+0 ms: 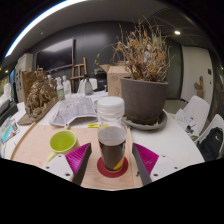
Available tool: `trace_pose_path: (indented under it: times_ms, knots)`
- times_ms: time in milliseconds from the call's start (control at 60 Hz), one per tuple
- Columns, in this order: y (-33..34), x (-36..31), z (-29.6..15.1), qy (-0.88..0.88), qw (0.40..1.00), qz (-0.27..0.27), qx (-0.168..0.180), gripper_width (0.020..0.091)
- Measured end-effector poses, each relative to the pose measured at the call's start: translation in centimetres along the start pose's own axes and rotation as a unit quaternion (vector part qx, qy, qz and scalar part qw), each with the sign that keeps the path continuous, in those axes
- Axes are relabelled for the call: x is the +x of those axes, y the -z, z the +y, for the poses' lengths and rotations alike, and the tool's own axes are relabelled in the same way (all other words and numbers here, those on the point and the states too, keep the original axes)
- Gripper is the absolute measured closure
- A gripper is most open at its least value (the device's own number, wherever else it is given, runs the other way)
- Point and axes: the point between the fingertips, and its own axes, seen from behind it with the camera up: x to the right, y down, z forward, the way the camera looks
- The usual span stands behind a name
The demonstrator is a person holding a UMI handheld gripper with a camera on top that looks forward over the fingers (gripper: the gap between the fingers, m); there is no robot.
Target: Pour water
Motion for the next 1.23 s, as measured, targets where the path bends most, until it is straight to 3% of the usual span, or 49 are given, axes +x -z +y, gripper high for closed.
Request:
trace_pose_path:
  times_ms: [67,183,433,633,1033,1233]
  knots:
    - [2.2,0.3,-0.4,0.000,1.000,0.011,-0.003,0.0241]
    - [8.4,-0.4,-0.2,-0.003,0.999,0.032,-0.025,0.0248]
    - [25.5,-6.5,3.7,-0.003,0.992,0.076,-0.101,0.0245]
    - [35.4,-14.0,4.7,-0.015,0.992,0.070,-0.102,0.0245]
    - [40.9,-17.9,5.5,-0.010,0.992,0.083,-0.094,0.0246]
    - [40.4,-18.1,6.7,-0.022,0.991,0.075,-0.112,0.0244]
